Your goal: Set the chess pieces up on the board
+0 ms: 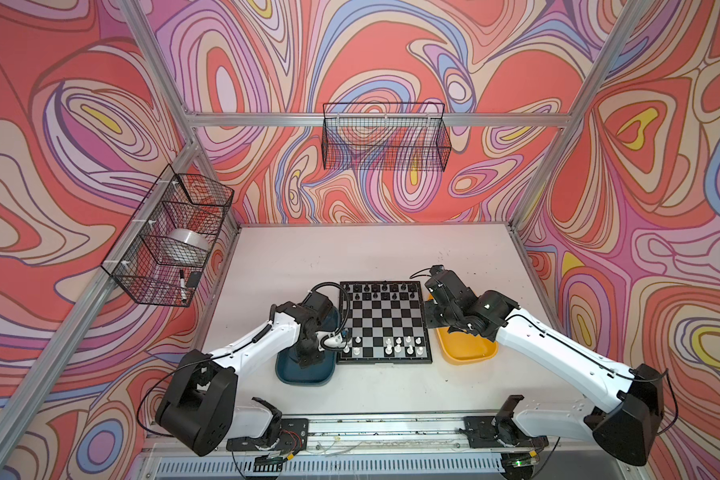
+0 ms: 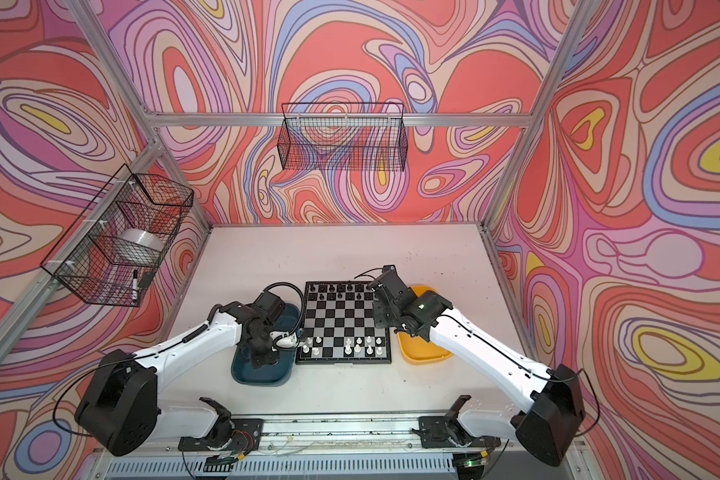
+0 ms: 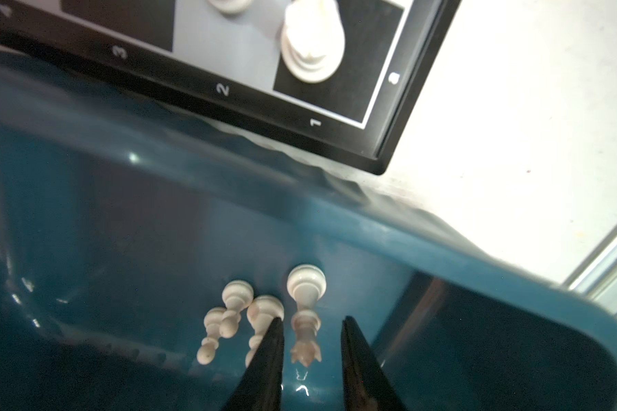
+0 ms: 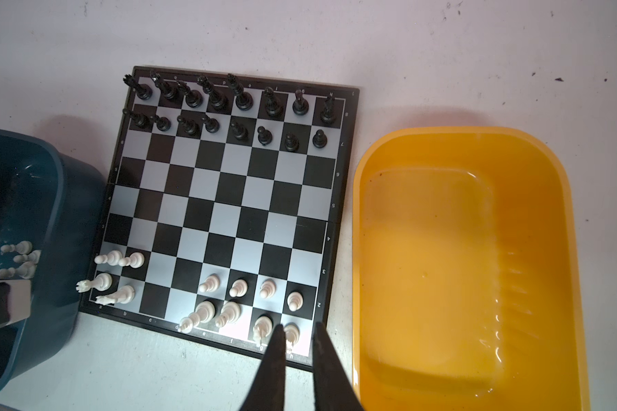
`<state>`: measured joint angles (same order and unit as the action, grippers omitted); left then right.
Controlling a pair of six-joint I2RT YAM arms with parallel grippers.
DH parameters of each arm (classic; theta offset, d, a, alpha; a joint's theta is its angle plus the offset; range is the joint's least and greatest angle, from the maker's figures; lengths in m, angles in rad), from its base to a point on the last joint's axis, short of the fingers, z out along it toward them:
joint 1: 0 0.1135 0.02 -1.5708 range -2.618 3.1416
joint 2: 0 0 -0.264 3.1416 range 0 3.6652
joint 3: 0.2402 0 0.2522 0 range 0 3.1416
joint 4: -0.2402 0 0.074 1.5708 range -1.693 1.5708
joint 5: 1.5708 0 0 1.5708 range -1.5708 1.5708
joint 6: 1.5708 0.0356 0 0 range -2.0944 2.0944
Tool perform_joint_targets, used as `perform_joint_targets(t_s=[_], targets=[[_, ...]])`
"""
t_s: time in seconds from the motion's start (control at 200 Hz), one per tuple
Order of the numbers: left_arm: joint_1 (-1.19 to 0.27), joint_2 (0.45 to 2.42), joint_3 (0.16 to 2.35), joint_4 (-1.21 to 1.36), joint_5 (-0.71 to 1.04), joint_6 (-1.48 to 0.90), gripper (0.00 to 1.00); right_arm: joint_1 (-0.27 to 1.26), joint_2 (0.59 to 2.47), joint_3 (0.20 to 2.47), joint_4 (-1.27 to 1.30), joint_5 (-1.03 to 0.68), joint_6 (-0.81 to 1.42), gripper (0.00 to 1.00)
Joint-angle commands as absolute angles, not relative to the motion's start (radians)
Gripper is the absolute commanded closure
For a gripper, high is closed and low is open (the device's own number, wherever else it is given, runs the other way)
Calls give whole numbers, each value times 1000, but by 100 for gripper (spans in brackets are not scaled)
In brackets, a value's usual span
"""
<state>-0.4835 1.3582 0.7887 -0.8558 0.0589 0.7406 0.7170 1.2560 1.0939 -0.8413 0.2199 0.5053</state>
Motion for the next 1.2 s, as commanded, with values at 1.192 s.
perform_joint_targets(t_s=[1.192], targets=[[-479,1355,873,-931,35,762,85,723,1249,1085,-825,219,499,85]])
